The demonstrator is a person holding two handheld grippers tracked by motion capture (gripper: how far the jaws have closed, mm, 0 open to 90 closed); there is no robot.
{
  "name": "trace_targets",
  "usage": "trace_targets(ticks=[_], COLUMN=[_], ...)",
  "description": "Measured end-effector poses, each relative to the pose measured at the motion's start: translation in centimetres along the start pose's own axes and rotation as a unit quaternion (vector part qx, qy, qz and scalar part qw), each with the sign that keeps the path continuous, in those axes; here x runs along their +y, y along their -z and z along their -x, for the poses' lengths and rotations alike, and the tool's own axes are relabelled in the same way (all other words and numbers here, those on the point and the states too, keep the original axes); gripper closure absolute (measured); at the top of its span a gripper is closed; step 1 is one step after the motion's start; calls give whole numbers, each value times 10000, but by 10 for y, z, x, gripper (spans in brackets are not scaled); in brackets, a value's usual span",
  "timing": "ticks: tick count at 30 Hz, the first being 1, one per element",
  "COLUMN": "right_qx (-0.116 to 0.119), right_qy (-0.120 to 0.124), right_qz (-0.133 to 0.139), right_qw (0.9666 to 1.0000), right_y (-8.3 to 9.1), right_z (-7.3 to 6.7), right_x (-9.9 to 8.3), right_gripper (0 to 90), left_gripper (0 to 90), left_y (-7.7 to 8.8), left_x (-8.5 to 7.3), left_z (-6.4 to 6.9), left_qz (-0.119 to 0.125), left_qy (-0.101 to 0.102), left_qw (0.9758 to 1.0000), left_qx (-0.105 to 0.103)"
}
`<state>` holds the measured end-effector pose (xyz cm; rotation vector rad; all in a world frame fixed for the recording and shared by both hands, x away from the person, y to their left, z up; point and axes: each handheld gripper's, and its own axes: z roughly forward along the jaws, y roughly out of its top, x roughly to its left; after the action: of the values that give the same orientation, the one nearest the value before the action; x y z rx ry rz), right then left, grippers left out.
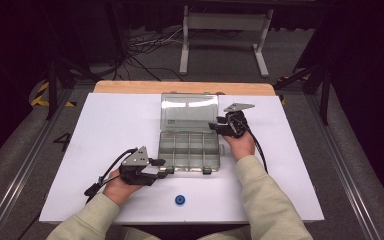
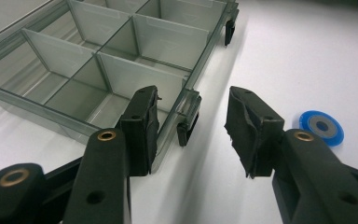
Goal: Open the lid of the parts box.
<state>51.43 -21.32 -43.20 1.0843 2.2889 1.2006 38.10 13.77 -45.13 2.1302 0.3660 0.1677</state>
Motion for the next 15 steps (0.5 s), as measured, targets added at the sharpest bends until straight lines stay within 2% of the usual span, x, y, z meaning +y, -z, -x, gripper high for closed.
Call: trace_targets(ticks=[15], right_qx=[89], right_qy=[-192], right_qz=[-125], right_qw=[9997], right_y=[-4], right_z=[2], right_x=[-3], right_gripper=[475], left_gripper=[538], left_y=[-1], left_x=[0], left_z=[1], left_qz=[-25], left_qy=[-71], left_qw=[10000], left_qx=[50])
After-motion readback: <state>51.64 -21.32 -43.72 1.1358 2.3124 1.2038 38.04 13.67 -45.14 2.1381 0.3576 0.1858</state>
